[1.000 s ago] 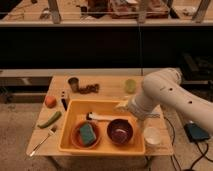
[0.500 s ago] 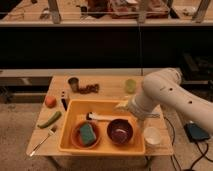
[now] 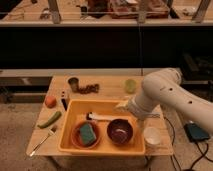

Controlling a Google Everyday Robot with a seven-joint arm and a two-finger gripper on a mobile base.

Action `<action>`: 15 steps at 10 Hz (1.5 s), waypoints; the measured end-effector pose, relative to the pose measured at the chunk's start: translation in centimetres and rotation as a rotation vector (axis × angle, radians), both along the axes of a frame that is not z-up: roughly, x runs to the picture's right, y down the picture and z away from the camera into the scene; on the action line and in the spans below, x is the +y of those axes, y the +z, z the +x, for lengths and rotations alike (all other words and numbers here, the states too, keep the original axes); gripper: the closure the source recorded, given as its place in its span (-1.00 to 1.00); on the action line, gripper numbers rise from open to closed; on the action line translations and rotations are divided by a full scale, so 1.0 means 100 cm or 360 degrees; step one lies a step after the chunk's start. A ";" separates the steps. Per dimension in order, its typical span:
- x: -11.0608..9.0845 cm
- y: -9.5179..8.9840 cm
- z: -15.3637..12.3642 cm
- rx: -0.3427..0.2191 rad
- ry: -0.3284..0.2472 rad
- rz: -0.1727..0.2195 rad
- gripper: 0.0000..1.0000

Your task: Place grapes in purple bowl

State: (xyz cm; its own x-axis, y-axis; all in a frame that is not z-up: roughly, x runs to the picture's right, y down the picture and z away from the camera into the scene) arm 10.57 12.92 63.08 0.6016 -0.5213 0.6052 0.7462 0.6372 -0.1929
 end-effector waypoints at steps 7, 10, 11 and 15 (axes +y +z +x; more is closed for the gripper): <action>-0.001 0.000 0.000 0.0001 0.0001 0.0001 -0.60; -0.019 0.013 -0.003 0.0021 0.0010 0.0019 -0.60; -0.036 0.026 -0.008 0.0025 0.0010 0.0034 -0.60; -0.110 0.092 -0.034 0.0043 0.0021 0.0065 -0.60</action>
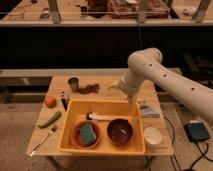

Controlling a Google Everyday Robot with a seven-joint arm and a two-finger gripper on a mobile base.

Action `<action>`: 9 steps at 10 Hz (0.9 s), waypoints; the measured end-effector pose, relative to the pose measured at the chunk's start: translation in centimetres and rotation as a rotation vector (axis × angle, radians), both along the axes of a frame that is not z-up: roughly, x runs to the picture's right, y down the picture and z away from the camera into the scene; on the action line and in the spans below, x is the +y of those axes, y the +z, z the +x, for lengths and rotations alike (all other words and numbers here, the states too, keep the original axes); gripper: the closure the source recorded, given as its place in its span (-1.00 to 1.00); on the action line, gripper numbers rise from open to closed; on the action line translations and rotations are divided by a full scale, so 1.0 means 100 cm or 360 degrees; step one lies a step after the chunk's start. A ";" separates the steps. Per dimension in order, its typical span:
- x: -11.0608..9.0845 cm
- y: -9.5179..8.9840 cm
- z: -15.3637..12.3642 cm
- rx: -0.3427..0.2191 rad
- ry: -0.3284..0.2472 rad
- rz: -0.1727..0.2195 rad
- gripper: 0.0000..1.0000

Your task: Place grapes in purple bowl

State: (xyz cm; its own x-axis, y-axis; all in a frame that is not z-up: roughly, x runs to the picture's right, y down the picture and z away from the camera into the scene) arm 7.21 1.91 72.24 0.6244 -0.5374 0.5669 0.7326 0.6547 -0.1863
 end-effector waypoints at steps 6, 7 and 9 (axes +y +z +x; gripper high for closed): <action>-0.092 0.114 -0.056 0.0135 0.0349 0.0043 -0.60; -0.099 0.130 -0.068 0.0147 0.0434 0.0044 -0.60; -0.103 0.142 -0.083 0.0139 0.0482 0.0036 -0.60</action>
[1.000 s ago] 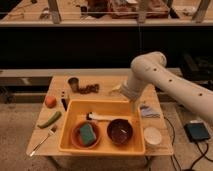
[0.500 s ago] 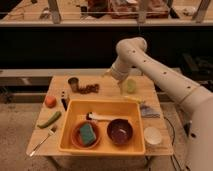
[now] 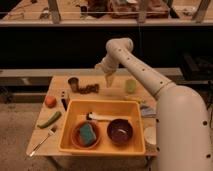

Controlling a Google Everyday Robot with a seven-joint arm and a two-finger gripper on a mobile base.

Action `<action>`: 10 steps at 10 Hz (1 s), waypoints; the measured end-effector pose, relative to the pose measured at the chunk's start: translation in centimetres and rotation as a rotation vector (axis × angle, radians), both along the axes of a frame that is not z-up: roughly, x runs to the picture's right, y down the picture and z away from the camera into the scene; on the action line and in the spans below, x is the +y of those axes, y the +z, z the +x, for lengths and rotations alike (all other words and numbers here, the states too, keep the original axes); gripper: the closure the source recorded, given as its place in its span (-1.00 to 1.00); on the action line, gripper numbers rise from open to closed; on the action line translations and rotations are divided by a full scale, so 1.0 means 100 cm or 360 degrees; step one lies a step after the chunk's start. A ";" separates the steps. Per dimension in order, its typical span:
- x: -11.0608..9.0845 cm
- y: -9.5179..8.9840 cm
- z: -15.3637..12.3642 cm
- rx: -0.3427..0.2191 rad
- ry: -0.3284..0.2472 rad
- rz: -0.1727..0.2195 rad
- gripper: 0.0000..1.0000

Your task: Place grapes in purple bowl

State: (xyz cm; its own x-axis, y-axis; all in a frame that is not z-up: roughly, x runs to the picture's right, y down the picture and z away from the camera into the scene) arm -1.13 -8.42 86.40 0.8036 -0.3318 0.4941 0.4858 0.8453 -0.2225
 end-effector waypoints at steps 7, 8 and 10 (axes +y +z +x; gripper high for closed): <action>0.009 0.000 -0.007 -0.0232 -0.0101 -0.0162 -0.60; 0.012 0.002 -0.018 -0.0308 -0.0078 -0.0183 -0.60; 0.018 0.010 -0.043 -0.0352 0.0020 -0.0148 -0.60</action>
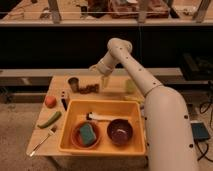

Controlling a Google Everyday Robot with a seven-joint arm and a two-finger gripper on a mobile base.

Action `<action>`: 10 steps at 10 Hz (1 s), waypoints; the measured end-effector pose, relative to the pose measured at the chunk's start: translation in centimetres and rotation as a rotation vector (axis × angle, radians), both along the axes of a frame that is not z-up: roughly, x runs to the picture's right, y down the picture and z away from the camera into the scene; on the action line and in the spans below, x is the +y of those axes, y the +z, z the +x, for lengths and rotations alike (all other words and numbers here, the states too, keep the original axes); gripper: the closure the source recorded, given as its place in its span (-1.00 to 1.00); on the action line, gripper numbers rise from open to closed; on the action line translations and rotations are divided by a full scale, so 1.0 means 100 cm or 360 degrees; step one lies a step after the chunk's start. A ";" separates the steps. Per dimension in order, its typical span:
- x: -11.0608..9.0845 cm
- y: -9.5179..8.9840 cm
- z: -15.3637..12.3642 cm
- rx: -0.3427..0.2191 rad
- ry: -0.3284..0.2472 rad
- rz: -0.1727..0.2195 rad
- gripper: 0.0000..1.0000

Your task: Place grapes in purple bowl

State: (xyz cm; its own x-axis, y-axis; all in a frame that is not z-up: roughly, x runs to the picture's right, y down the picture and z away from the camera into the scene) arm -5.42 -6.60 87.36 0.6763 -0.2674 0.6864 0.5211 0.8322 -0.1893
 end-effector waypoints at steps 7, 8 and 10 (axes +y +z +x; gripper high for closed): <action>0.016 0.033 -0.024 0.0210 0.0222 -0.0034 -0.60; 0.014 0.044 -0.025 0.0225 0.0241 -0.0066 -0.60; 0.022 0.064 -0.027 0.0256 0.0265 -0.0112 -0.60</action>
